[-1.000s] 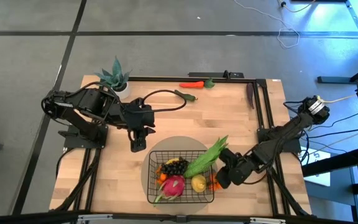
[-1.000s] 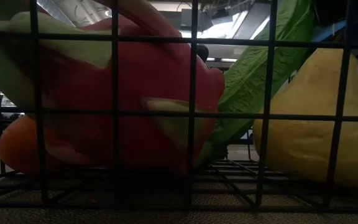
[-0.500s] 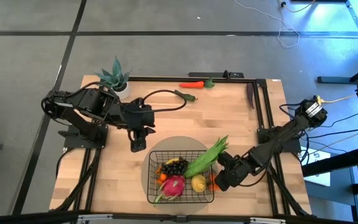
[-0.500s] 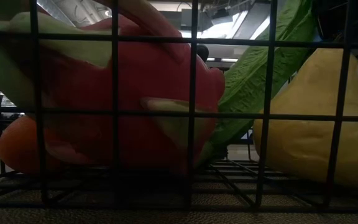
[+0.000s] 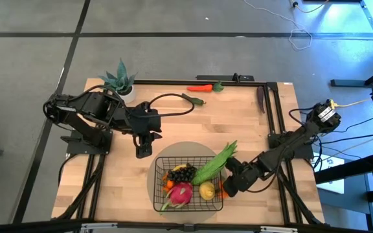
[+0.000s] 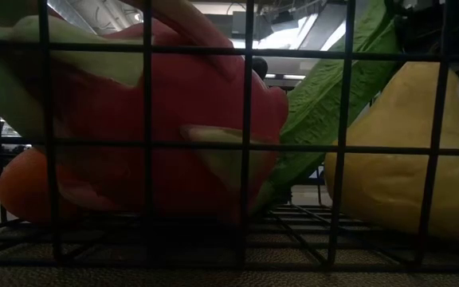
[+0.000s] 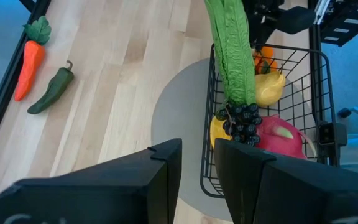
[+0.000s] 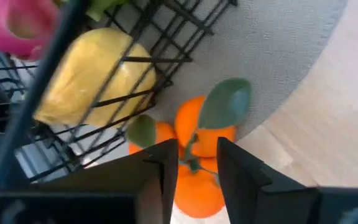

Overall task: Build produce basket
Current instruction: Put the bunch of oranges into the black mesh basket

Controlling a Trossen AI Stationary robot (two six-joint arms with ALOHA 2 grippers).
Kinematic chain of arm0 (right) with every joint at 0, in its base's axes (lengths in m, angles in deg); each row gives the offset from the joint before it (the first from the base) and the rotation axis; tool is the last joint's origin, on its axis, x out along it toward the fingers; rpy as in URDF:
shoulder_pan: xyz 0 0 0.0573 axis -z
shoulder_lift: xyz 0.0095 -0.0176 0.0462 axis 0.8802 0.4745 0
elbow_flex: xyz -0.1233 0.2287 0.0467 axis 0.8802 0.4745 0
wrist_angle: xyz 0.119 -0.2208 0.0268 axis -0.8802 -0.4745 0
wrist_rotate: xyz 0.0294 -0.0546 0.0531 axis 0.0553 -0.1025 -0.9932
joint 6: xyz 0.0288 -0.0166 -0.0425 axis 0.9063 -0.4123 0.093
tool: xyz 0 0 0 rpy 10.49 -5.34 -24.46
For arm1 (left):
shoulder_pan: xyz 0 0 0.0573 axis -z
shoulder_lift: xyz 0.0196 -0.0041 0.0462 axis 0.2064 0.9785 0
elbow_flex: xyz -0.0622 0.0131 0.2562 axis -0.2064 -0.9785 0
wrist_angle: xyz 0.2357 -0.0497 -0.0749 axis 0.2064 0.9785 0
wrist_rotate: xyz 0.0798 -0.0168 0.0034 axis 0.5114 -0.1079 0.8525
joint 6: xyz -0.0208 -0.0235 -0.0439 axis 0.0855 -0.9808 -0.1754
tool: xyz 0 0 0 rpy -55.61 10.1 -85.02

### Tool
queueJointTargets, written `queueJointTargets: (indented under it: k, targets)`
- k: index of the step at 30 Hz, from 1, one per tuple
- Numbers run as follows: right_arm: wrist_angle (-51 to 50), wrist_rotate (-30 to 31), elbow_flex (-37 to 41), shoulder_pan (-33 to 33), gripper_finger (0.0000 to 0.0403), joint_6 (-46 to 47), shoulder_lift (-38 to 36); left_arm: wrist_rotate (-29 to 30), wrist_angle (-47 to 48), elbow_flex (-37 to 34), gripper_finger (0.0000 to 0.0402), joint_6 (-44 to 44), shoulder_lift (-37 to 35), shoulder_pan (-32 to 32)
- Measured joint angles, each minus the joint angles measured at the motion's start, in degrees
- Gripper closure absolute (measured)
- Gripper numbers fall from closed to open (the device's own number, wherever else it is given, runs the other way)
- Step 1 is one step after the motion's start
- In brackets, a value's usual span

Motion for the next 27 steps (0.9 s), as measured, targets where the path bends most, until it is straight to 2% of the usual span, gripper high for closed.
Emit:
queueJointTargets:
  k: [2,7,12,17,27]
  targets:
    - [-0.8,-0.1,0.1,0.0,0.0321,0.0,0.0,0.0,0.0,0.0,0.0318,0.0,0.0,0.0]
    - [-0.9,-0.9,0.1,0.0,0.0393,-0.1,0.0,0.0,0.0,0.0,0.0318,0.0,0.0,0.0]
    - [-2.1,-4.0,-0.7,0.0,0.0400,-0.2,0.0,0.0,0.0,0.0,0.0318,0.0,0.0,0.0]
    - [-8.0,-7.2,-5.3,-0.2,0.0401,-2.8,-0.4,0.0,0.0,0.0,0.0318,0.0,0.0,0.0]
    - [-29.5,-13.6,-21.4,-0.6,0.0402,-10.1,-0.8,0.0,0.0,0.0,0.0318,0.0,0.0,0.0]
